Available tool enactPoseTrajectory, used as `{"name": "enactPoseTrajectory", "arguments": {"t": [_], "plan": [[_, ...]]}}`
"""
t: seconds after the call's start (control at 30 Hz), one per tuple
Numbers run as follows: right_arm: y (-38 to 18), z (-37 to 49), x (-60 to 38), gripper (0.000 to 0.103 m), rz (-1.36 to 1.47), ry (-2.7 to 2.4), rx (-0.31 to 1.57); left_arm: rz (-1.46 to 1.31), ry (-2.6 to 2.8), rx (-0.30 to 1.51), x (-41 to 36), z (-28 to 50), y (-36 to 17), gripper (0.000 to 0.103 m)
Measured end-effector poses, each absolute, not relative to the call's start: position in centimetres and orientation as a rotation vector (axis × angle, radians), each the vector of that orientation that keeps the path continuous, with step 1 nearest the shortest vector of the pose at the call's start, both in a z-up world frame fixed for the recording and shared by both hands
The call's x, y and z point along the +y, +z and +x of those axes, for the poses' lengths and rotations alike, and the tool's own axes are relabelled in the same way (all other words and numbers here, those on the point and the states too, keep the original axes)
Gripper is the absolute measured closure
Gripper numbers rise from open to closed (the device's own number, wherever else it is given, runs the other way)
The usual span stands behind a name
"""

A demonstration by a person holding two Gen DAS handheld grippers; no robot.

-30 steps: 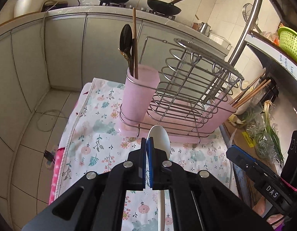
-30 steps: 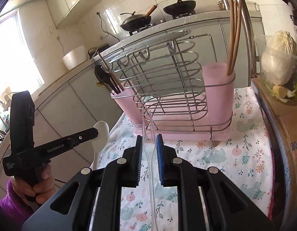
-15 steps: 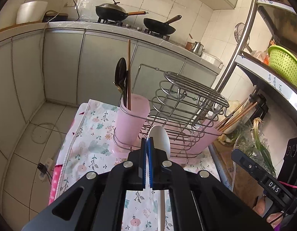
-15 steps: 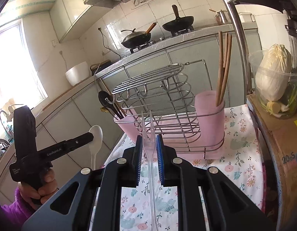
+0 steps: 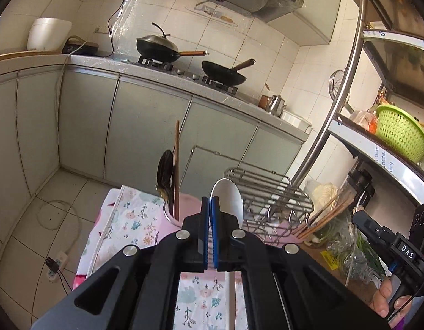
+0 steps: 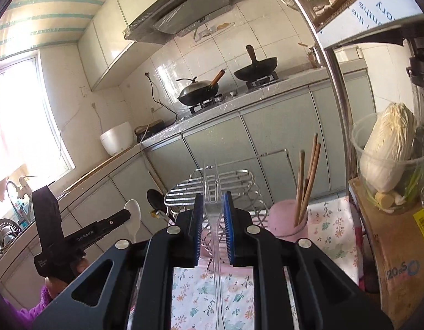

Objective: Organize utensils
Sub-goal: 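Lift the white spoon with the left gripper while the right gripper lifts the clear fork above the holder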

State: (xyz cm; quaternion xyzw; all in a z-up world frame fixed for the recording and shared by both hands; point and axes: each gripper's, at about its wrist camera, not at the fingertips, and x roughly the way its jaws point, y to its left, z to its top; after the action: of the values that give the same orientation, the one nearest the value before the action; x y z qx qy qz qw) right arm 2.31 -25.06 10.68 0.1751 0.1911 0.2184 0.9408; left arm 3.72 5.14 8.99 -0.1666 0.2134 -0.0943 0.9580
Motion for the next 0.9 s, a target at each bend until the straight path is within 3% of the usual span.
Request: {"name": "enactPoseTrajectory", "arguments": {"t": [0.43,0.9], "plan": [[12.8,5.3,-24.5,0.088,0.286,0.408,0.241,-0.297,-0.034,0.122,5.4,8.1,11.5,0.102],[12.3,8.3,-25.3,0.088,0.287,0.39,0.229,-0.109,0.097,0.004,2.2,11.5,7.5,0.102]]}}
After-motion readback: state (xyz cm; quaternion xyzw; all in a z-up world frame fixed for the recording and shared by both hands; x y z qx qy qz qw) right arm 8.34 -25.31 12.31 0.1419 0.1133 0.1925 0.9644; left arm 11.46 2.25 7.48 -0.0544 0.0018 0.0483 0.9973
